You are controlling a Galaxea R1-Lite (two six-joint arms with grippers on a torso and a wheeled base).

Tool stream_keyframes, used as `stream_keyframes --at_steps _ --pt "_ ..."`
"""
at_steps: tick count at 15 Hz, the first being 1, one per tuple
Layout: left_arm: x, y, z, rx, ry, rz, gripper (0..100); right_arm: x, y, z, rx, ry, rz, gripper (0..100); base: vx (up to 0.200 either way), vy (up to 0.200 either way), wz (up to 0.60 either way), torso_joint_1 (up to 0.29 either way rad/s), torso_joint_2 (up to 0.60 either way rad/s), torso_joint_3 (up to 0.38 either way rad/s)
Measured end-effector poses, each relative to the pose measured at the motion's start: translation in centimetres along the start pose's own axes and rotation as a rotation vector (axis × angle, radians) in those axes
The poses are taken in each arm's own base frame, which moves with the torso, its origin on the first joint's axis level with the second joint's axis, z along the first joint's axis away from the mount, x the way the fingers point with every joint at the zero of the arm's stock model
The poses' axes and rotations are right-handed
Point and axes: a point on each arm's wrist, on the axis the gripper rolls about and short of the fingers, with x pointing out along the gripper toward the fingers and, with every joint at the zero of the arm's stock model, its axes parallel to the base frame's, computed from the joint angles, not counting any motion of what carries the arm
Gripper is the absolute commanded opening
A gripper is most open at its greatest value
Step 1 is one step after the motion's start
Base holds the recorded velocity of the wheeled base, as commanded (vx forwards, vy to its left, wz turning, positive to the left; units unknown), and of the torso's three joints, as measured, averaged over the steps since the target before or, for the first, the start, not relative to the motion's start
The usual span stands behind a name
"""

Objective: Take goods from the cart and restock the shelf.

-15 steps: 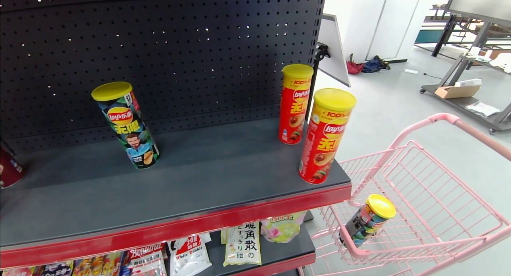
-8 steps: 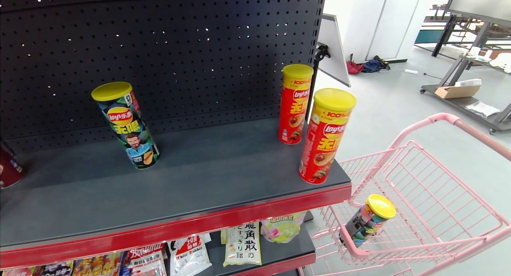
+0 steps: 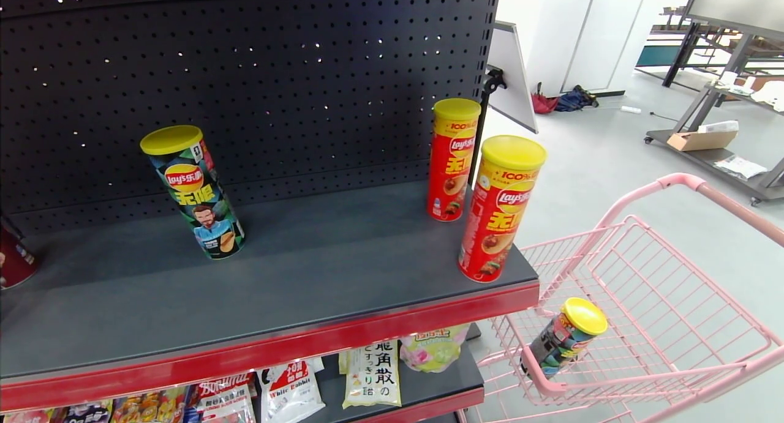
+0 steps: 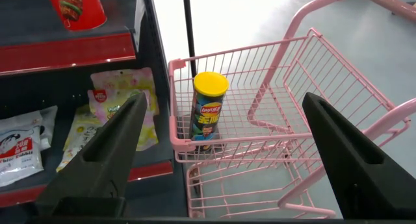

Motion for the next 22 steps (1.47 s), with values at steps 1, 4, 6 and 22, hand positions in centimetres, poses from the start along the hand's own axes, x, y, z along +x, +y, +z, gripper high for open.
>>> stream_keyframes --at_steps 1,4,6,22 --pt "0.0 0.0 0.0 0.0 0.0 0.0 100 0.0 0.0 0.0 0.0 0.0 0.0 100 0.0 0.0 0.0 0.0 0.0 0.0" --pt "0.0 0.0 0.0 0.0 0.0 0.0 100 0.0 0.0 0.0 0.0 0.0 0.0 100 0.0 0.0 0.0 0.0 0.0 0.0" --pt "0.0 0.0 0.0 0.0 0.0 -0.001 100 0.0 0.0 0.0 0.0 0.0 0.0 100 0.0 0.0 0.0 0.0 0.0 0.0" --pt "0.0 0.0 0.0 0.001 0.0 0.0 100 -0.01 -0.02 0.01 0.0 -0.001 -0.008 100 0.0 0.0 0.0 0.0 0.0 0.0"
